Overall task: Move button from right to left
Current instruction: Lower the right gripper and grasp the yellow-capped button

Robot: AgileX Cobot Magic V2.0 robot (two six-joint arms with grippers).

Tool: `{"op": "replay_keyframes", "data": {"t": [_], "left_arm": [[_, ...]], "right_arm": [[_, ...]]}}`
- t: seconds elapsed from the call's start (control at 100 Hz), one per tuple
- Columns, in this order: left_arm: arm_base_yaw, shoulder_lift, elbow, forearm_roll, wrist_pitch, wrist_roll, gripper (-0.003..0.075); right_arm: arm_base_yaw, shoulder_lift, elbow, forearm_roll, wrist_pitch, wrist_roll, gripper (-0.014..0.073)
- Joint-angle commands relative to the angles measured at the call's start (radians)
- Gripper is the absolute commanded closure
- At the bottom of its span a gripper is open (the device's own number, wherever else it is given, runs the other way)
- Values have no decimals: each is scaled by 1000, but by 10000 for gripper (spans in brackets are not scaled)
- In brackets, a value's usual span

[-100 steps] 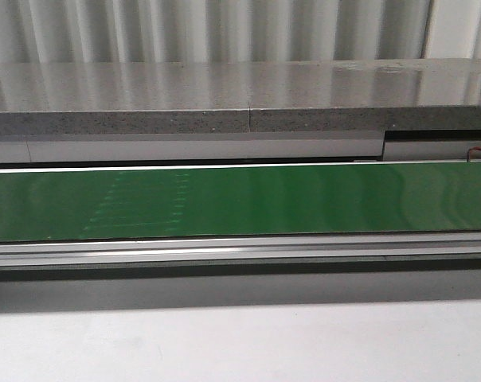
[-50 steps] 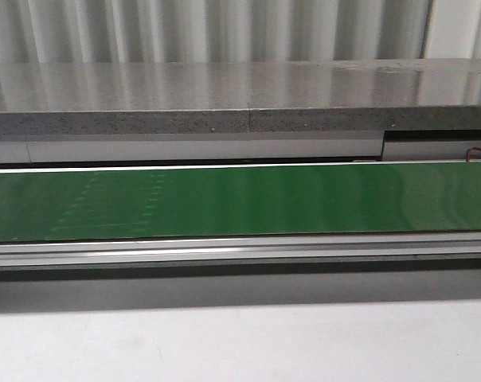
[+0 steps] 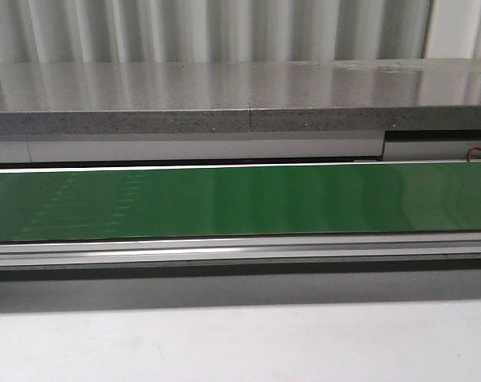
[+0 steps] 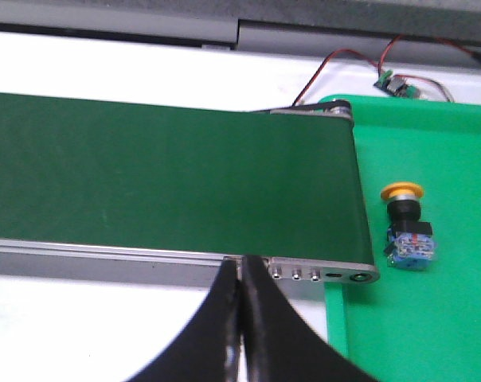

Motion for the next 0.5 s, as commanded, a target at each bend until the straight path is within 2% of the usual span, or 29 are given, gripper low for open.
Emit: {"op": "replay_keyframes", "data": {"t": [0.0,0.2,0.27,0.37,0.44,0.49], "left_arm": [[-8,-32,40,-6,-76,-7,741],[-8,-32,40,-6,-76,-7,741],[-8,-32,40,-6,-76,-7,741],[-8,-32,40,-6,-76,-7,741],[-8,-32,40,-6,-76,-7,741],[-8,-32,40,-6,-76,-7,741]], "right_arm": [[0,99,-87,7,-18,-8,659],[0,284,-221,15,76,-8,655],[0,348,-265,37,104,-8,625],[0,440,-325,56,156,-8,505],[0,496,-362,57,184,-8,372],[0,532,-386,57,198,-8,244]]}}
